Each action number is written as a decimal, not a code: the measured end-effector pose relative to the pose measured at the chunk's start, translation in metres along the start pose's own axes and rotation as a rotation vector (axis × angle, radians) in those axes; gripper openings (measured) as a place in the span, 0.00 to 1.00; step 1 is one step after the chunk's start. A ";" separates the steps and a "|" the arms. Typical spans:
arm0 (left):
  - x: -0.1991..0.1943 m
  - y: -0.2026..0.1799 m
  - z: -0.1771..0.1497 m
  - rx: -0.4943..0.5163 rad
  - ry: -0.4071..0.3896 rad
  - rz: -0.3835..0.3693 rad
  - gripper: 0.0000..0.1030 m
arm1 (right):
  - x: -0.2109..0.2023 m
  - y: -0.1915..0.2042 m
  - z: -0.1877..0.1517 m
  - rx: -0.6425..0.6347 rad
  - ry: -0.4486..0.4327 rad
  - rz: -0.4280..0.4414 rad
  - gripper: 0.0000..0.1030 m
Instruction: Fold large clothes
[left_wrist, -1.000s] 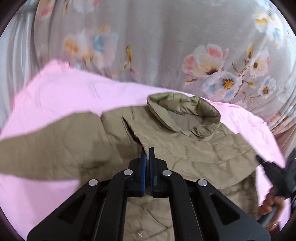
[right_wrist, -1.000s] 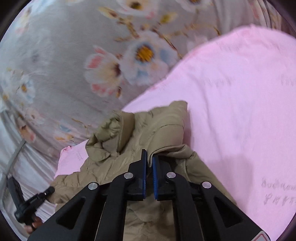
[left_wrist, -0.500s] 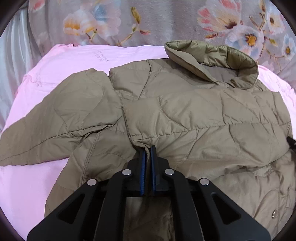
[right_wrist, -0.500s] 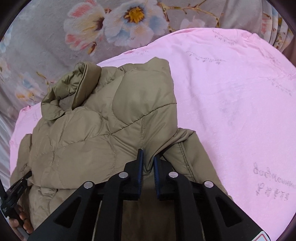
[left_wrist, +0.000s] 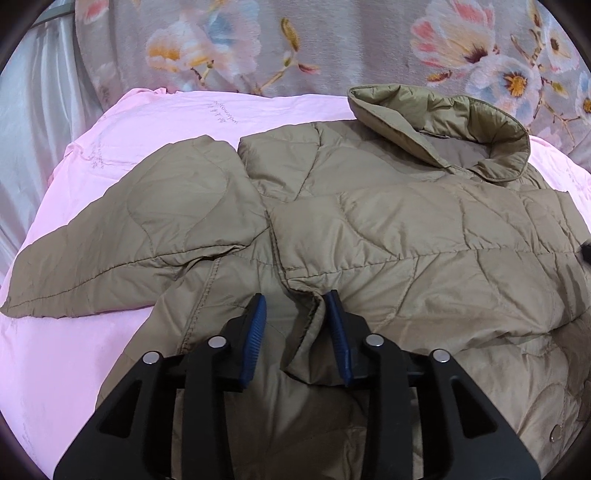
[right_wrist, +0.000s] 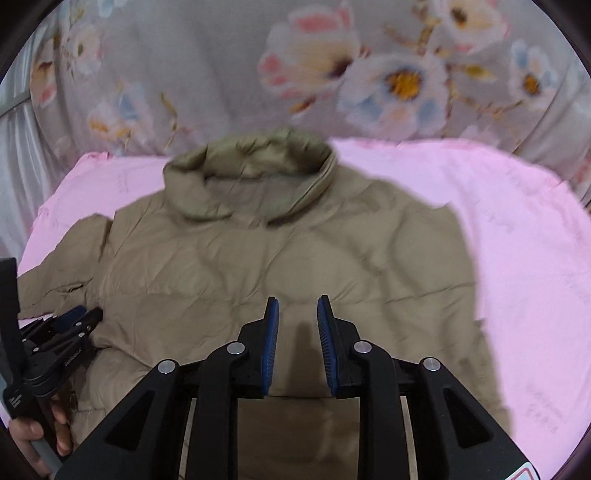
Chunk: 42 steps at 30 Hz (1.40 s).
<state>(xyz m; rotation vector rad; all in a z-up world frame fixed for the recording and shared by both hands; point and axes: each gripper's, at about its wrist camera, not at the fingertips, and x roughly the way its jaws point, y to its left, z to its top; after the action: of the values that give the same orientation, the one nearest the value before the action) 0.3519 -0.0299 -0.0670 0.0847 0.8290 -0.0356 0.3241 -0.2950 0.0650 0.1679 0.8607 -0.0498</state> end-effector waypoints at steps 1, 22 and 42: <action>0.000 0.001 0.000 -0.003 0.002 -0.001 0.33 | 0.013 0.001 -0.004 0.011 0.035 0.004 0.21; -0.030 0.012 -0.035 -0.057 0.021 -0.080 0.46 | 0.002 0.010 -0.056 0.015 0.069 -0.065 0.18; -0.076 0.304 -0.036 -0.801 0.041 -0.102 0.81 | -0.014 0.016 -0.069 0.004 0.056 -0.067 0.20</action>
<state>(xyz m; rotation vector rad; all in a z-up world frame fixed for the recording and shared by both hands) 0.2941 0.2760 -0.0165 -0.7125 0.8376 0.2036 0.2645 -0.2682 0.0335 0.1444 0.9220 -0.1096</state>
